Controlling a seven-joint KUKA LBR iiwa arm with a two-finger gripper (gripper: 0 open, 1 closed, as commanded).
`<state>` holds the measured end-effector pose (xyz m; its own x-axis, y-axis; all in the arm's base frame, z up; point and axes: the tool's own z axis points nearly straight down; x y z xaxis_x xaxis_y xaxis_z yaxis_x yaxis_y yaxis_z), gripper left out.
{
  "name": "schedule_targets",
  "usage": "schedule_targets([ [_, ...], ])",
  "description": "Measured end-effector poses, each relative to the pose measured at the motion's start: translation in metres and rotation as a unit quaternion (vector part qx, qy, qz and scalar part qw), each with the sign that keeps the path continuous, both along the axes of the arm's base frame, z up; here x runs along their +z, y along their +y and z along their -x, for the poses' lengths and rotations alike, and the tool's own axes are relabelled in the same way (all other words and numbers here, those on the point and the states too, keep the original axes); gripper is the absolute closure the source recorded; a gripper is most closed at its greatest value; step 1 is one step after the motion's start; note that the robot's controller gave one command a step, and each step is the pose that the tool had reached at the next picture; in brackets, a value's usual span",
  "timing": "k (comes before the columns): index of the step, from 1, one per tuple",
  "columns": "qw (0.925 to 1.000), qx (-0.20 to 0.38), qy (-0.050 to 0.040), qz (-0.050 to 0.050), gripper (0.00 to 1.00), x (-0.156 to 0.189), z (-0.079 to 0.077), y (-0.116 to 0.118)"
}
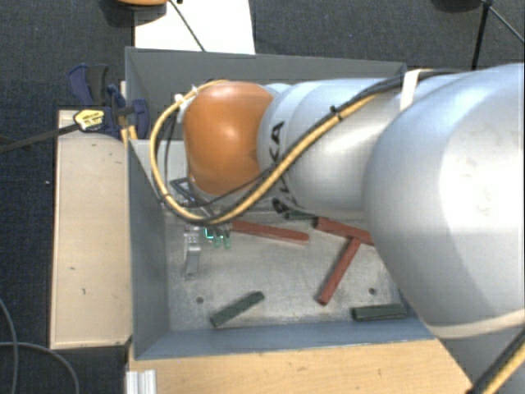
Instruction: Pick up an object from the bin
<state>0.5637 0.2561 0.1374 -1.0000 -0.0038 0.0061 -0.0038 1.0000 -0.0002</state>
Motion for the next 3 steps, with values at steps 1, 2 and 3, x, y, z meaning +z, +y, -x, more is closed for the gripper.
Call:
schedule_targets([
  [1, 1.0, -0.003, -0.0038, -0.001, 0.0, 0.005, -0.002, -0.001],
  [2, 0.9997, -0.026, -0.0023, -0.001, 0.0, 0.028, 0.015, -0.059],
  [3, 1.0, 0.004, -0.0031, 0.001, 0.0, 0.033, 0.014, -0.088],
])
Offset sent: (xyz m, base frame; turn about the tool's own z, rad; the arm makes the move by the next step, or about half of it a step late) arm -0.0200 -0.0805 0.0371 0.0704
